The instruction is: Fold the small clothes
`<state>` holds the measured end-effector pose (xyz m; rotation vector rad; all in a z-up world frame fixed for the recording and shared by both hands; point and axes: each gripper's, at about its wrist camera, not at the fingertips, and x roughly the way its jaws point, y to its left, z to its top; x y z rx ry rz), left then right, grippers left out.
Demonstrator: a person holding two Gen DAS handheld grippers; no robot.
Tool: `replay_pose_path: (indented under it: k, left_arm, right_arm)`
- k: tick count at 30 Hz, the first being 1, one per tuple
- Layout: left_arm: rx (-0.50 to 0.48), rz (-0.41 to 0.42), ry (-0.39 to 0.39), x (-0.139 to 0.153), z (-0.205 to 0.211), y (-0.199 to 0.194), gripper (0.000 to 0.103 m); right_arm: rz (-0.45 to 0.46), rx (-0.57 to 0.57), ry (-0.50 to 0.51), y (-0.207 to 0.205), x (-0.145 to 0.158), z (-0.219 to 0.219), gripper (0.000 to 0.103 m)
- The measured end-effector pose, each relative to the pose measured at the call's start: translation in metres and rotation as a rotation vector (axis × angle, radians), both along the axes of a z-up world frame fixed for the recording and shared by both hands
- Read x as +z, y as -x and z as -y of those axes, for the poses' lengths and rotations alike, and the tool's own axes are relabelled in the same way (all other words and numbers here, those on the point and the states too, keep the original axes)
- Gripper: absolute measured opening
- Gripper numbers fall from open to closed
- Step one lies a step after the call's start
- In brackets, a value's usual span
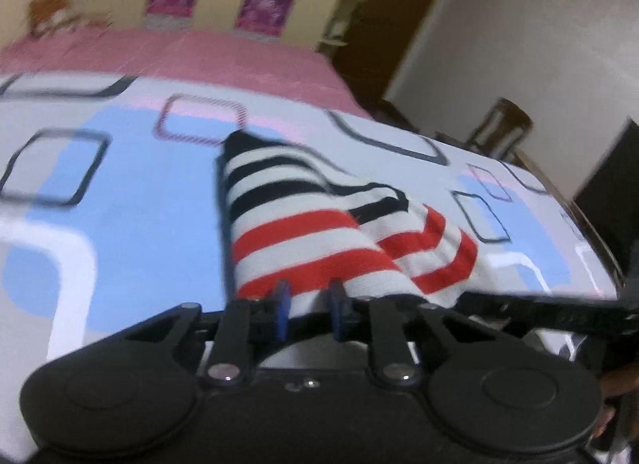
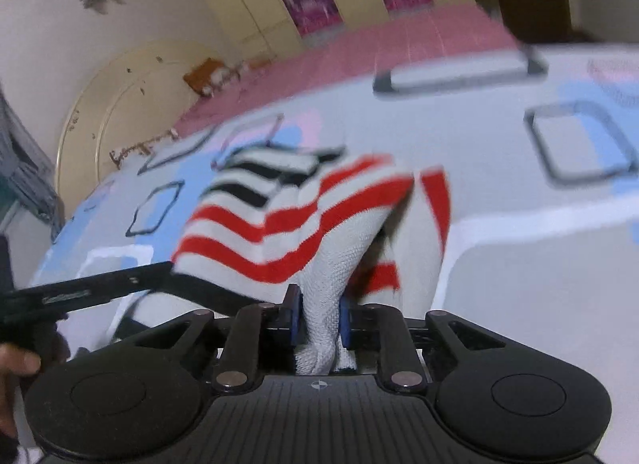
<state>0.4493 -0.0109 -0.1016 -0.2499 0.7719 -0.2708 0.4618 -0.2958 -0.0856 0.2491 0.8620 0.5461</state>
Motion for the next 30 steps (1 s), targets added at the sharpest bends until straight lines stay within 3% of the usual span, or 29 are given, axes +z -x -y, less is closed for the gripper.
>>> replay_pose_path:
  k: [3, 5, 6, 9, 10, 11, 12, 14, 15, 16, 19, 23, 25, 27, 30]
  left_arm:
    - [-0.070, -0.003, -0.057, -0.009, 0.018, -0.010, 0.020]
    - [-0.099, 0.011, -0.121, -0.010, 0.029, -0.014, 0.020]
    - [-0.113, 0.011, -0.143, -0.010, 0.031, -0.016, 0.020]
    - [-0.159, 0.006, -0.168, -0.009, 0.030, -0.019, 0.021]
    - [-0.173, 0.004, -0.170, -0.009, 0.029, -0.020, 0.021]
    - [-0.187, 0.000, -0.172, -0.008, 0.027, -0.021, 0.021]
    - [-0.197, -0.006, -0.176, -0.005, 0.026, -0.022, 0.021]
    - [-0.192, 0.029, -0.204, 0.006, 0.025, -0.020, 0.022]
    - [-0.189, 0.059, -0.209, 0.011, 0.027, -0.020, 0.029]
    - [-0.196, 0.070, -0.200, 0.015, 0.028, -0.023, 0.029]
    - [-0.216, 0.078, -0.222, 0.015, 0.044, -0.047, 0.029]
    - [-0.196, 0.035, -0.240, -0.001, 0.049, -0.084, 0.029]
    - [-0.236, -0.014, -0.265, -0.021, 0.049, -0.093, 0.030]
    - [-0.226, -0.012, -0.225, -0.022, 0.042, -0.092, 0.030]
    - [-0.222, -0.006, -0.229, -0.016, 0.038, -0.085, 0.028]
  right_arm:
    - [0.089, -0.026, 0.074, 0.018, 0.004, 0.003, 0.018]
    - [0.009, -0.046, 0.082, 0.009, -0.024, 0.004, 0.018]
    - [-0.005, -0.070, 0.033, 0.007, -0.029, 0.008, 0.018]
    - [-0.031, -0.056, 0.043, 0.004, -0.023, 0.007, 0.019]
    - [-0.031, -0.043, 0.053, 0.004, -0.022, 0.007, 0.025]
    - [-0.039, -0.040, 0.056, 0.004, -0.022, 0.009, 0.038]
    - [-0.042, -0.053, 0.072, 0.003, -0.019, 0.011, 0.041]
    - [0.038, -0.114, 0.077, 0.005, -0.002, 0.023, 0.041]
    - [0.066, -0.138, 0.068, 0.004, 0.008, 0.030, 0.041]
    - [0.084, -0.154, 0.055, 0.000, 0.014, 0.033, 0.041]
    - [0.104, -0.138, 0.087, -0.031, 0.022, 0.020, 0.008]
    - [0.071, -0.081, 0.170, -0.068, 0.002, -0.013, 0.004]
    - [-0.008, -0.027, 0.318, -0.080, -0.027, -0.029, 0.002]
    - [0.021, -0.027, 0.320, -0.075, -0.029, -0.027, 0.001]
    - [0.014, -0.047, 0.301, -0.071, -0.024, -0.019, 0.002]
